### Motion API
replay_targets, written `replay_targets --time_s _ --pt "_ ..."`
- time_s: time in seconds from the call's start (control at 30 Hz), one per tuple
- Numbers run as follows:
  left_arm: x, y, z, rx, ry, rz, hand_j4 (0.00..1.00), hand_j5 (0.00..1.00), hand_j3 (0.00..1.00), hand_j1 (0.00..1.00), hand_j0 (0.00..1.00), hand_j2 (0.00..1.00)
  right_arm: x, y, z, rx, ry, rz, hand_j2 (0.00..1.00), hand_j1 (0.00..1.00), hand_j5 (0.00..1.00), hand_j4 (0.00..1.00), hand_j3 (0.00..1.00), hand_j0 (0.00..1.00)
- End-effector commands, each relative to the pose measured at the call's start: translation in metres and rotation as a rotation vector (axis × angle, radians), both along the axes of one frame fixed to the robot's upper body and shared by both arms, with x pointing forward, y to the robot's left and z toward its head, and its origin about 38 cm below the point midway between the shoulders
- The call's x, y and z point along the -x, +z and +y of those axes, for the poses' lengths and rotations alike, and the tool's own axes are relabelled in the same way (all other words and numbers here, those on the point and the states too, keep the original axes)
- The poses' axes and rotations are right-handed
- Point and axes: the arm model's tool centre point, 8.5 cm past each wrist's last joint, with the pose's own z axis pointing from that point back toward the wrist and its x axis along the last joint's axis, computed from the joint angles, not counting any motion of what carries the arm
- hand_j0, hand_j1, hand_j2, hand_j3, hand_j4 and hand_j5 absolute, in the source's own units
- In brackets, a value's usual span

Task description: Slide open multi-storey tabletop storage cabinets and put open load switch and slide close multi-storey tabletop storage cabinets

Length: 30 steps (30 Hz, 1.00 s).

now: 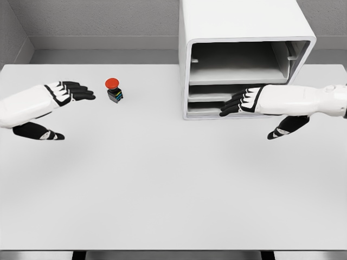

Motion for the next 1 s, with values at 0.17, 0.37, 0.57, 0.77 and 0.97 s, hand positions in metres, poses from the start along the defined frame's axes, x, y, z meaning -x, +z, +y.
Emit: replay_targets --time_s 0.17,0.37,0.57,0.77,0.97 --pt "-0.007 0.013 -0.002 -0.105 -0.028 0.002 1.00 1.00 1.00 1.00 1.00 1.00 0.001 -0.009 -0.005 0.023 -0.011 0.030 1.00 1.00 1.00 1.00 1.00 1.00" --pt "-0.018 0.005 -0.022 -0.195 -0.086 0.037 1.00 1.00 1.00 1.00 1.00 1.00 -0.009 0.014 -0.004 -0.001 -0.023 -0.032 1.00 1.00 1.00 1.00 1.00 1.00" --pt "-0.058 0.001 -0.048 -0.138 -0.087 0.025 1.00 1.00 1.00 1.00 1.00 1.00 -0.022 0.015 0.006 -0.025 -0.020 -0.051 1.00 1.00 1.00 1.00 1.00 1.00" --pt "-0.107 -0.009 -0.070 -0.125 -0.042 0.046 1.00 1.00 1.00 1.00 1.00 1.00 -0.046 -0.002 0.007 -0.052 -0.072 -0.018 1.00 1.00 1.00 1.00 1.00 1.00" --pt "-0.142 -0.032 -0.095 -0.185 -0.009 0.090 1.00 1.00 1.00 1.00 1.00 1.00 -0.063 -0.009 -0.005 -0.055 -0.159 0.012 1.00 1.00 1.00 1.00 1.00 1.00"
